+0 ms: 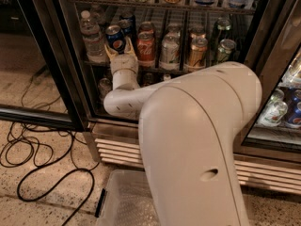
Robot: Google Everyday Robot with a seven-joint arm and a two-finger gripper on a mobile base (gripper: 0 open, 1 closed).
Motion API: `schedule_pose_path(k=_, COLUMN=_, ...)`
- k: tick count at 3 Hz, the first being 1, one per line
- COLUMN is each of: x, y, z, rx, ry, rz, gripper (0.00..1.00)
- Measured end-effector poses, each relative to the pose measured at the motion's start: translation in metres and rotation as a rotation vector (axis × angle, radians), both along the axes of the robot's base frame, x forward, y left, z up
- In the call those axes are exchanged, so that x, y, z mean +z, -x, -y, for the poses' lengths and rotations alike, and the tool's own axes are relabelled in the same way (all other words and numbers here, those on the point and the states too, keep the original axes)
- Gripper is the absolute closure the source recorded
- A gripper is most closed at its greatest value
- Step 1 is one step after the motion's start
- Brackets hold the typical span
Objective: Pick pepsi can from middle shelf of fridge
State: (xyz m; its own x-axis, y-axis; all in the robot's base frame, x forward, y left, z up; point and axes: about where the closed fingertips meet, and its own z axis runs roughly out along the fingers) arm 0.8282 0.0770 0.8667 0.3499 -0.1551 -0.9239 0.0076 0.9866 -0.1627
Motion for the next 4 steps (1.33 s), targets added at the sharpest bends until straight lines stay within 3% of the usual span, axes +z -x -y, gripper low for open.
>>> schedule_pose_path(k=1, x=-0.001, y=0.007, z=0.001, rx=0.012, ry=-0.034, rz=-0.036, gripper=1.00)
schedule_pose_path(k=3, x=-0.008, y=0.033, z=0.008, rx=0.063, ry=-0.140, rz=-0.167, gripper=1.00)
schedule_pose_path(k=4, x=-0.008, y=0.033, z=0.008, rx=0.063, ry=-0.140, rz=-0.167, gripper=1.00)
